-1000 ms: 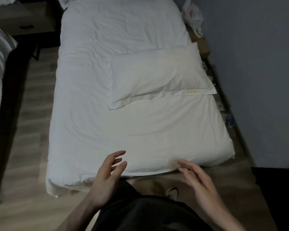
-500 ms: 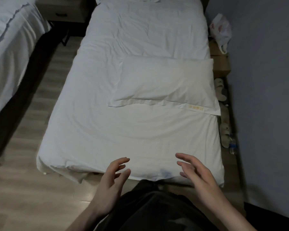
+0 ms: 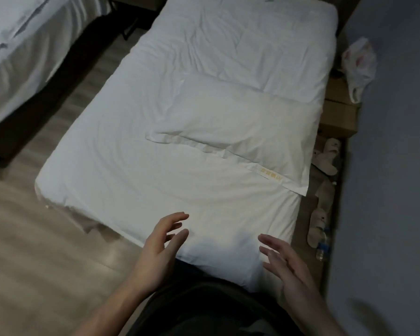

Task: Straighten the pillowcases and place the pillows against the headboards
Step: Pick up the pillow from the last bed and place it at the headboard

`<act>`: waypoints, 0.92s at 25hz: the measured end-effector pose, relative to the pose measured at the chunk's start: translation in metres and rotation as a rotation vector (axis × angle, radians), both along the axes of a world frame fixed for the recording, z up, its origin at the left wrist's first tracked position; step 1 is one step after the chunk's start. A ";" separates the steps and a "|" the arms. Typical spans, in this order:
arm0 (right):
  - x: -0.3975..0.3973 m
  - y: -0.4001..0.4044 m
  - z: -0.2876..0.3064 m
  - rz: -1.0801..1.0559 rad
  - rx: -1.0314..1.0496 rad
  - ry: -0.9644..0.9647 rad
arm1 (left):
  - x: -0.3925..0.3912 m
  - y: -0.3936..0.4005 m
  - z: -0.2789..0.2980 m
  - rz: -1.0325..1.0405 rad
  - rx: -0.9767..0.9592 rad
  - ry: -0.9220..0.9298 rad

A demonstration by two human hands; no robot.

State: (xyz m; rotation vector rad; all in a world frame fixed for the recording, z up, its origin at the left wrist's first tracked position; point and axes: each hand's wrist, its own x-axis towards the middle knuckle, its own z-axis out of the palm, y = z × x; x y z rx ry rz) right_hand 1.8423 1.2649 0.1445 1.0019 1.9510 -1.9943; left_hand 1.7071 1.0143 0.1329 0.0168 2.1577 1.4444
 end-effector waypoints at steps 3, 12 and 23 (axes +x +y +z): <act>0.022 0.062 -0.009 0.147 -0.027 -0.032 | 0.066 0.041 -0.002 0.155 -0.056 -0.056; 0.020 0.141 -0.001 0.448 -0.011 0.045 | 0.196 0.102 0.018 0.467 0.025 -0.024; 0.028 0.196 -0.008 0.325 -0.031 0.048 | 0.139 0.149 0.009 0.437 0.070 0.015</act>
